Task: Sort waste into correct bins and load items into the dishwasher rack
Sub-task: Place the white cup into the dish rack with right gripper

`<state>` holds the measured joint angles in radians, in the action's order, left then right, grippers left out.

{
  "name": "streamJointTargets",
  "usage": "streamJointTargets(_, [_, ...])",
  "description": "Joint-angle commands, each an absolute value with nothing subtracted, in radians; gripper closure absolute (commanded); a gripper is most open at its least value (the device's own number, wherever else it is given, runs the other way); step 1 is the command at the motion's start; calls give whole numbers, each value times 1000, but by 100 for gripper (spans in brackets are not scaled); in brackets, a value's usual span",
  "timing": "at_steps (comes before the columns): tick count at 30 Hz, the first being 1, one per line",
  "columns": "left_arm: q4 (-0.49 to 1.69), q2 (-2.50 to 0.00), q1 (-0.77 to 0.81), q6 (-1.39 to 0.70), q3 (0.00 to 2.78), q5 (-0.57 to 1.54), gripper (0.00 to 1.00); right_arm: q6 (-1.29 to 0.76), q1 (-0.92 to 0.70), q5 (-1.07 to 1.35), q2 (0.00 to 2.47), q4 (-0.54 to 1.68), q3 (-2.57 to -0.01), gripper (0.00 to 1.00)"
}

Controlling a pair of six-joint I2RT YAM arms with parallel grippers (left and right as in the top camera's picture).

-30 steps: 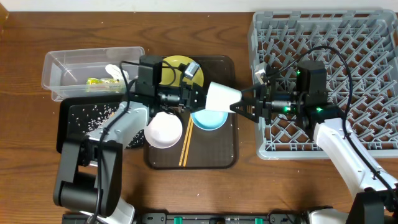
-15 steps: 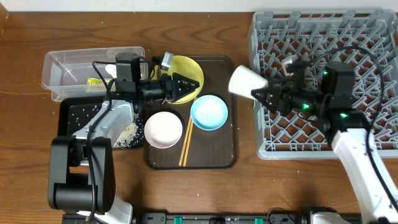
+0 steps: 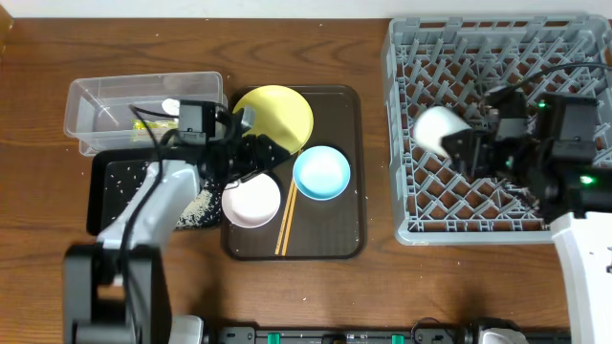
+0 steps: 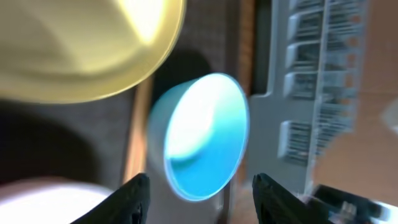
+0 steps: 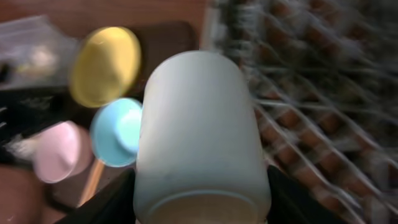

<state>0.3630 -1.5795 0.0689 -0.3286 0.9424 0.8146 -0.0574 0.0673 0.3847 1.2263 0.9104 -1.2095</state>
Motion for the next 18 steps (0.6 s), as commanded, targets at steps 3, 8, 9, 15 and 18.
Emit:
streamJointTargets(3, [537, -1398, 65, -194, 952, 470, 44, -56, 135, 98, 1217, 1036, -1303, 80])
streamJointTargets(8, [642, -1275, 66, -191, 952, 325, 44, -75, 214, -77, 1235, 1122, -1307, 82])
streamJointTargets(9, [648, -1254, 65, -191, 952, 316, 44, -74, 231, -87, 1246, 1132, -1307, 82])
streamJointTargets(15, [648, -1223, 66, -191, 952, 301, 44, -74, 298, -86, 1356, 1171, -1307, 84])
streamJointTargets(18, [652, -1224, 66, -192, 952, 301, 44, -74, 300, -86, 1420, 1170, -1307, 84])
